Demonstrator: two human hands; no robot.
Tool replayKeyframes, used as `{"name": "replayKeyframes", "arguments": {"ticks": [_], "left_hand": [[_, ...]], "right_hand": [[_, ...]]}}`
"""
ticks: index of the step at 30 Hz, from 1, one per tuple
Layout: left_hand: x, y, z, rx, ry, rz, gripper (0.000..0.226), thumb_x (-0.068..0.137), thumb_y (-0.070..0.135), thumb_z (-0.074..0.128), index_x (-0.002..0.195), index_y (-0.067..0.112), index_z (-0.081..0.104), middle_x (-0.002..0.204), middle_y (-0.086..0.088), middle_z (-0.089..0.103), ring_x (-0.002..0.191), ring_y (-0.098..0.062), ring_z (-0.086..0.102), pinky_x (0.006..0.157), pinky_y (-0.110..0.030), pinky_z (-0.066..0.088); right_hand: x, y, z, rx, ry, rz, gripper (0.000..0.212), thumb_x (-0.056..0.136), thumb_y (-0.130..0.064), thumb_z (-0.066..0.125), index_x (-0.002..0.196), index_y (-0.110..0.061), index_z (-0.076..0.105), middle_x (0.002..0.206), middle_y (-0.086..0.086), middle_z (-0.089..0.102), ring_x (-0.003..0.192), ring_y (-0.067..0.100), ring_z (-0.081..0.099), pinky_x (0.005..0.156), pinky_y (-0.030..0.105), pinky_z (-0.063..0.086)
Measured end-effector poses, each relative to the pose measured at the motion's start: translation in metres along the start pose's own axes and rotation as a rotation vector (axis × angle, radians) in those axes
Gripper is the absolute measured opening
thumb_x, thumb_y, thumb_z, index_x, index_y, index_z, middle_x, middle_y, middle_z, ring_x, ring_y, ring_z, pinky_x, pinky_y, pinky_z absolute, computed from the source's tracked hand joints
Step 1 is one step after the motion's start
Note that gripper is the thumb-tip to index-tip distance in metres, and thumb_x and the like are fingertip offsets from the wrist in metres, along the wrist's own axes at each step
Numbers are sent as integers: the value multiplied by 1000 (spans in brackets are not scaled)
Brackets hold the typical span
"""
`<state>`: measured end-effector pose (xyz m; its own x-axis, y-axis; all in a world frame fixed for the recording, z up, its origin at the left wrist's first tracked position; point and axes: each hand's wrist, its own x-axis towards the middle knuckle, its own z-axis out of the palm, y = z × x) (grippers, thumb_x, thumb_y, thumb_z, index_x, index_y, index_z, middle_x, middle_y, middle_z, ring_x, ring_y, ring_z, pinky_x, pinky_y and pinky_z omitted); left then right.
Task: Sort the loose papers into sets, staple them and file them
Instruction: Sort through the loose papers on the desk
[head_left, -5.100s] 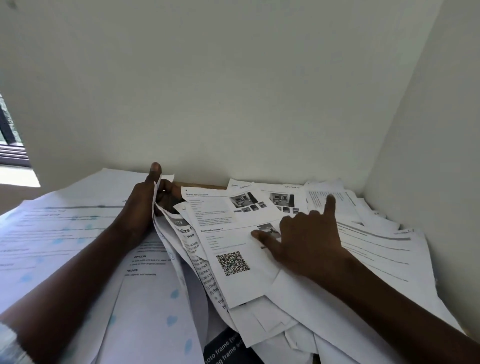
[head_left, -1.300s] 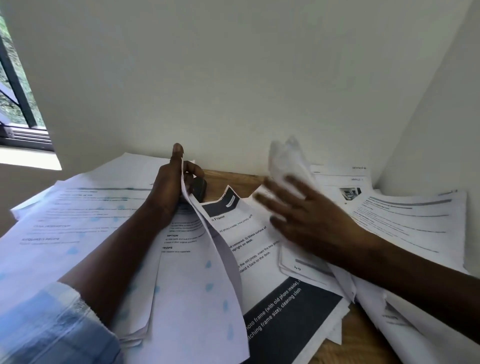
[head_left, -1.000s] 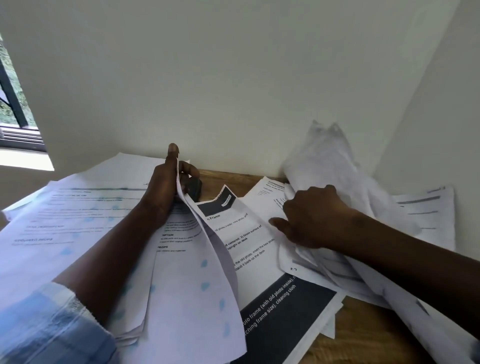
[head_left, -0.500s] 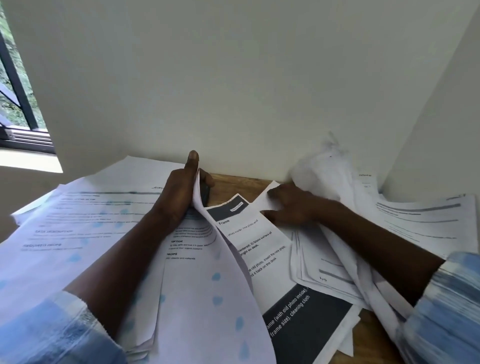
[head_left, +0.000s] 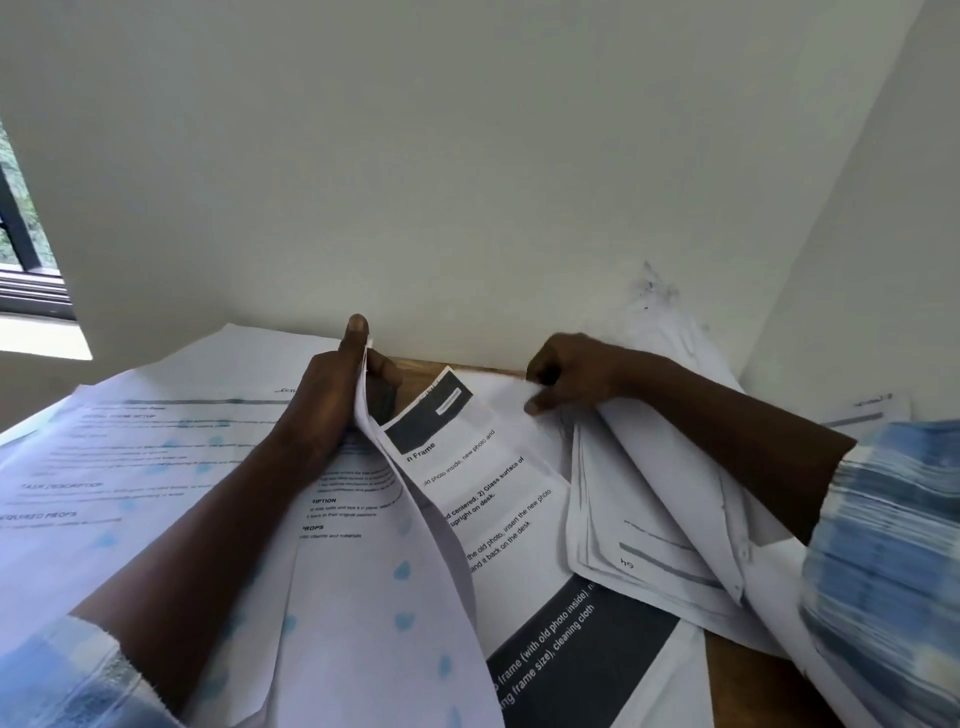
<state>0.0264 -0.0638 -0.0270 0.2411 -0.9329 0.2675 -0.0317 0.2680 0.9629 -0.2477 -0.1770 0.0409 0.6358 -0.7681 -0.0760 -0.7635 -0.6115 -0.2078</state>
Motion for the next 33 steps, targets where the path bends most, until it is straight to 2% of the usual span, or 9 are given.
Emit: {"name": "replayKeyframes", "arguments": {"ticks": [4,7,10,13,17,20,25,31,33], "left_hand": [[-1,0,0,10,11,-14,75,103,68,34,68,11,69,45,7,49,44,-10,47,58,-32,35],[3,-3,-3,13,11,12,74,91,77,38,58,18,68,48,4,50,53,-18,48,69,-35,38],[2,-4,0,-15,-22,31,75,94,74,37,51,18,64,49,-3,45,57,-24,47,69,-36,36],[0,-3,2,-32,-37,43,76,96,72,36,46,20,61,51,-8,43,58,-26,46,66,-35,37],[2,-4,-1,-42,-69,54,78,94,80,41,45,21,58,57,-16,51,60,-29,47,70,-40,35],[3,-5,-1,-44,-69,74,79,98,76,38,45,21,58,57,-15,51,61,-29,47,73,-43,34],[1,-3,0,-81,-44,46,77,97,77,39,50,19,59,52,-12,45,64,-34,44,71,-48,32],[1,-4,-3,-44,6,-11,86,92,77,41,71,-5,58,47,-1,44,56,-25,44,70,-40,34],[2,-5,-4,-56,3,-13,90,92,77,41,74,-10,56,47,-1,43,56,-25,44,69,-39,34]], "right_hand": [[12,10,-26,125,469,91,45,83,-35,82,56,-22,48,57,-11,49,59,9,49,65,29,40],[19,8,-45,256,691,143,23,86,-37,78,70,-24,68,66,-9,69,69,15,70,72,29,51],[19,-2,-62,492,831,140,14,91,-26,74,82,-15,72,67,-4,74,56,14,72,55,22,51],[20,-5,-66,685,879,135,12,91,-19,75,84,-12,70,71,2,72,48,12,67,46,23,48],[24,0,-58,862,913,159,8,92,-19,77,89,-14,72,77,6,72,49,11,62,51,25,51],[22,7,-55,925,950,154,18,92,-19,77,75,-18,69,68,1,69,48,11,60,55,27,52],[14,13,-52,995,973,94,19,94,-18,75,77,-14,67,80,14,72,66,22,63,59,28,55],[12,26,-39,1098,954,78,13,93,-18,76,87,-8,70,96,30,71,82,31,66,83,50,60],[11,30,-34,1138,944,74,27,91,-22,79,93,3,69,92,29,69,82,32,64,87,58,58]]}}
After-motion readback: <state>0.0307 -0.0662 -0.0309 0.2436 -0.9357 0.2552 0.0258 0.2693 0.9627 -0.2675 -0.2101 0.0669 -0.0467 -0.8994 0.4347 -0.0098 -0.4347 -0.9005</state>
